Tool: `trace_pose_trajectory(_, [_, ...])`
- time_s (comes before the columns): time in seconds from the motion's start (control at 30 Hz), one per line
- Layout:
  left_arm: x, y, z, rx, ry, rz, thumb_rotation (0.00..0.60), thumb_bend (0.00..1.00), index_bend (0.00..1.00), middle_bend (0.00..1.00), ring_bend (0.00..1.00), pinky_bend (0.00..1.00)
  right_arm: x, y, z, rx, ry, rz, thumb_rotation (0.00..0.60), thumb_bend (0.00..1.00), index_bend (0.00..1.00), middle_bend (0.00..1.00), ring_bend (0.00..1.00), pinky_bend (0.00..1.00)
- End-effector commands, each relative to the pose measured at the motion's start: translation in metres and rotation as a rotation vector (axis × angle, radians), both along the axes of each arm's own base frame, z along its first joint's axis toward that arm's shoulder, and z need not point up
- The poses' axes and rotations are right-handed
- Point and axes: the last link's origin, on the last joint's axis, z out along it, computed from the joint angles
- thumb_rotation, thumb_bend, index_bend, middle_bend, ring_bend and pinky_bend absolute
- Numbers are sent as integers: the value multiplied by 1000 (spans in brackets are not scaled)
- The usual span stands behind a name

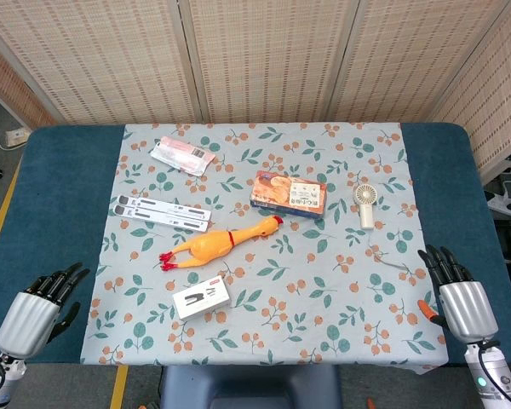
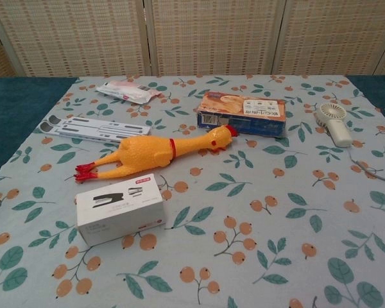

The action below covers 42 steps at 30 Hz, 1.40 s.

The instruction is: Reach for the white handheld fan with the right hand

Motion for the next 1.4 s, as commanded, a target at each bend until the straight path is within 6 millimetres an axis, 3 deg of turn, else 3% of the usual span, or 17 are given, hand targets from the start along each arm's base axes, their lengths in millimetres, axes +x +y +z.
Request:
trace_pose_trajectory(0.03, [0,0,0,0,2,-1,600,439,166,141,267,442,0,0,0,1,0,1,600,120,0,22,0,260])
trace_pose_trajectory(0.2, [0,-2,1,4,-1,-4,600,439,167,141,267,441,-1,0,0,-1,4,-9,600,120,0,21,0,259])
trace_pose_trajectory(0.27, [0,-2,2,7,-5,-5,600,439,166,141,266,441,-1,-1,0,-2,4,-16,600,120,0,21,0,213])
trace_pose_trajectory(0.37, [0,0,1,5,-8,-6,600,440,167,141,267,441,-1,-3,1,-3,3,-21,600,120,0,19,0,60])
trace_pose_trajectory(0.5, [-1,5,1,0,-3,6,600,439,167,140,267,443,-1,-5,2,-11,-5,-22,600,119,0,61,16,57])
trace_pose_trajectory(0.8, [-2,-1,6,9,-29,7,600,439,166,141,267,443,1,-9,1,-22,-48,-17,600,120,0,248,133,140])
trace_pose_trajectory(0.9, [-3,-2,7,10,-37,12,600,438,167,140,267,443,-4,-24,6,-56,-32,-43,600,120,0,323,176,180])
trace_pose_trajectory(1.0, [-3,-2,7,9,-35,9,600,438,167,140,267,443,-6,-46,14,-58,-9,-90,600,122,0,438,291,271])
trace_pose_trajectory(1.07, [-2,-2,7,8,-34,9,600,437,167,140,267,444,-6,-60,18,-23,-12,-138,600,173,0,504,360,324])
trace_pose_trajectory(1.23, [-2,-3,6,6,-30,10,600,438,166,140,267,444,-5,-90,19,111,-19,-272,600,412,0,637,491,436])
trace_pose_trajectory(1.4, [-2,-2,5,3,-26,13,600,439,166,141,267,444,-7,-116,12,176,4,-365,600,567,0,662,513,453])
